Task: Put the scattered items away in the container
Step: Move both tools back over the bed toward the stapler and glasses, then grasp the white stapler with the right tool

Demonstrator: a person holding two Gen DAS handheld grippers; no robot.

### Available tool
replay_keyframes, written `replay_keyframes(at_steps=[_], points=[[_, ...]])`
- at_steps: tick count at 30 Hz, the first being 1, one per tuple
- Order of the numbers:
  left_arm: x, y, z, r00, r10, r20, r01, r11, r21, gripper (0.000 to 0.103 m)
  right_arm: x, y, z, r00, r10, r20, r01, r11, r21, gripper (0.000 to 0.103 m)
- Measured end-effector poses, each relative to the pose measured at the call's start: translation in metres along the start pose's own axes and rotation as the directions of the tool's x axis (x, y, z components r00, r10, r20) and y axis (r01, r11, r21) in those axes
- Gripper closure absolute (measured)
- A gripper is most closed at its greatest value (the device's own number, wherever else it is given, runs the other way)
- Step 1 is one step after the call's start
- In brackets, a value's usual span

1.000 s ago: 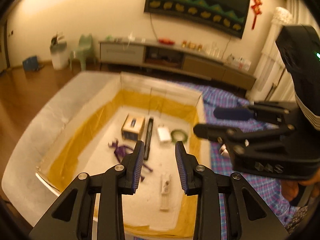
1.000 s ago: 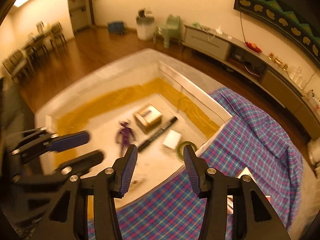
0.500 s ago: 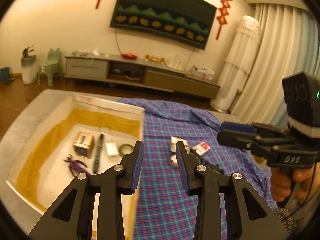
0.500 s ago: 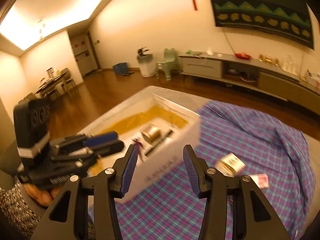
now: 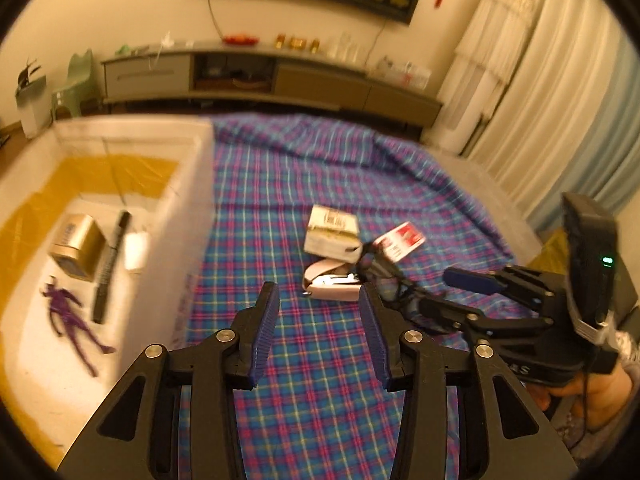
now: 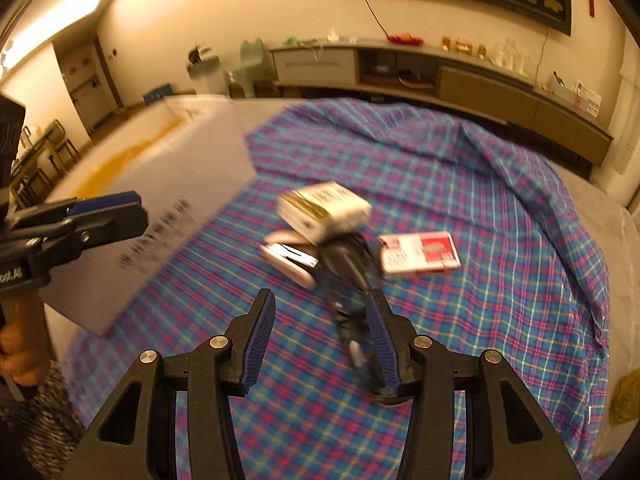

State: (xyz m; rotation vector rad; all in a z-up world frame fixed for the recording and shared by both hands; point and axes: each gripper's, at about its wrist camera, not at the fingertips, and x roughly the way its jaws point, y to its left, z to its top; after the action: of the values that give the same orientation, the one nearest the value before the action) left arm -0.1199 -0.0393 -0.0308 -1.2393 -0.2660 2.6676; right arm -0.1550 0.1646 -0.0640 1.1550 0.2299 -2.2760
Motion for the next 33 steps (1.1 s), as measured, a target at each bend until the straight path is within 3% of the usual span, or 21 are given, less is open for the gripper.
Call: replay_keyframes(at_steps=[5,7,9,12,17,20,24,28,33], points=[[0.052,0.004,0.003,0.997,0.051,-0.057,-0.053,0.998,-0.04,0.059,0.028,-0.01,-0.006,0.997,-0.015,-0.075,0.012,0.999,-0.042,0.054],[0.062,0.006,0.007,0.998,0.038,-0.052,-0.042,0.996,-0.077,0.059,0.036,-0.009,-0.008,0.995,-0.036,-0.095,0.029,0.997,-0.077,0.059],[0.07,0.007,0.009,0.999,0.027,-0.037,-0.03,0.994,-0.103,0.059,0.045,-0.01,-0.01,0.992,-0.044,-0.118,0.032,0.994,-0.102,0.074],[0.082,0.007,0.011,0.999,0.001,-0.034,-0.005,0.991,-0.136,0.059,0.051,-0.019,-0.014,0.99,-0.008,-0.139,0.0,0.998,-0.063,0.078],[0.101,-0.011,-0.001,0.987,-0.053,-0.153,0.032,0.99,-0.136,0.056,0.039,-0.034,-0.018,0.985,0.017,-0.169,-0.015,1.0,0.01,0.083],[0.094,-0.037,-0.021,0.968,-0.123,-0.219,0.11,0.991,-0.071,0.056,0.025,-0.042,-0.026,0.984,0.036,-0.174,-0.031,0.999,0.031,0.085],[0.08,-0.063,-0.045,0.961,-0.143,-0.236,0.156,0.987,0.039,0.056,0.01,-0.042,-0.036,0.982,0.056,-0.178,-0.052,0.998,0.029,0.086],[0.067,-0.077,-0.052,0.975,-0.095,-0.199,0.128,0.979,0.159,0.056,0.004,-0.039,-0.037,0.982,0.065,-0.176,-0.064,0.998,0.014,0.086],[0.056,-0.089,-0.066,0.978,-0.101,-0.183,0.146,0.957,0.252,0.056,0.005,-0.038,-0.037,0.984,0.06,-0.168,-0.061,0.998,0.003,0.084]])
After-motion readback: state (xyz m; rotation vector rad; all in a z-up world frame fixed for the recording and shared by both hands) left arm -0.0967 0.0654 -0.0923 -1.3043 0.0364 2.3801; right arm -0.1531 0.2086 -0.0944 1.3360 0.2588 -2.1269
